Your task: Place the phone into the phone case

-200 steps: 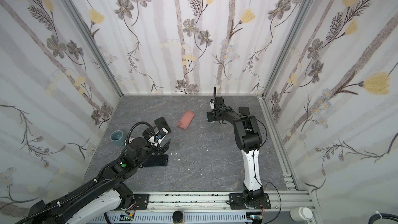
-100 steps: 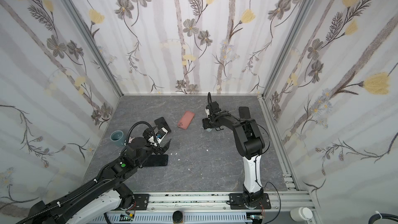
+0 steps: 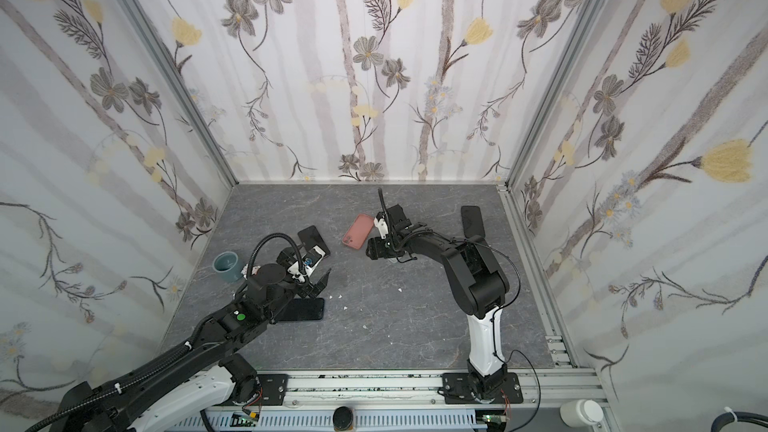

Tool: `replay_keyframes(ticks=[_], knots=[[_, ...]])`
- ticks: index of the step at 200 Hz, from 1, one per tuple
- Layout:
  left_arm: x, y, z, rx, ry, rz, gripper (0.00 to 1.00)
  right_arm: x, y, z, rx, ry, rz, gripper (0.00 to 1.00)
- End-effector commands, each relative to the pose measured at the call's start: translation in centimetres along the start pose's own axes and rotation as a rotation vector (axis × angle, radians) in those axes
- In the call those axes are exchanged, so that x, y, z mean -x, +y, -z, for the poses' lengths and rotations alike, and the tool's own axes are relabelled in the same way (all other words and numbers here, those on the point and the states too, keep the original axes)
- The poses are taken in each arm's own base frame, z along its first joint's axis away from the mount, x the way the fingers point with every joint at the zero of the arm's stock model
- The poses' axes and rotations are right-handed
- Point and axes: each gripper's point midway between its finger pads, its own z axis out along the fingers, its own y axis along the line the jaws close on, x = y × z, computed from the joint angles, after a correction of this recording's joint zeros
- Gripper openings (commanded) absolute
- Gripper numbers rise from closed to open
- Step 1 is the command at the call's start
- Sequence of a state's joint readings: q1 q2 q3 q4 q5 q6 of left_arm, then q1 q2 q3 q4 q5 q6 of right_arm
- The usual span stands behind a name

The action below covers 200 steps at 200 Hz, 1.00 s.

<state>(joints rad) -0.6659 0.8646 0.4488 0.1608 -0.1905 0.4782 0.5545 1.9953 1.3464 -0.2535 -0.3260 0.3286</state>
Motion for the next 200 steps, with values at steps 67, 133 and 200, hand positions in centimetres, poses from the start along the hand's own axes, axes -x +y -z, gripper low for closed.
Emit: replay_keyframes(ticks=[67, 133, 200], knots=[[1.4, 0.9, 0.4, 0.029, -0.042, 0.016, 0.99, 4.2, -7.0, 3.1, -0.313, 0.011, 0.198, 0.63], [2.0, 1.0, 0.7, 0.024, -0.06, 0.027, 0.99, 2.7, -14.3, 3.3, -0.445, 0.095, 0.098, 0.4], [2.2, 0.9, 0.7, 0.015, -0.066, 0.034, 0.99, -0.8, -14.1, 3.1, -0.462, 0.207, 0.052, 0.24]])
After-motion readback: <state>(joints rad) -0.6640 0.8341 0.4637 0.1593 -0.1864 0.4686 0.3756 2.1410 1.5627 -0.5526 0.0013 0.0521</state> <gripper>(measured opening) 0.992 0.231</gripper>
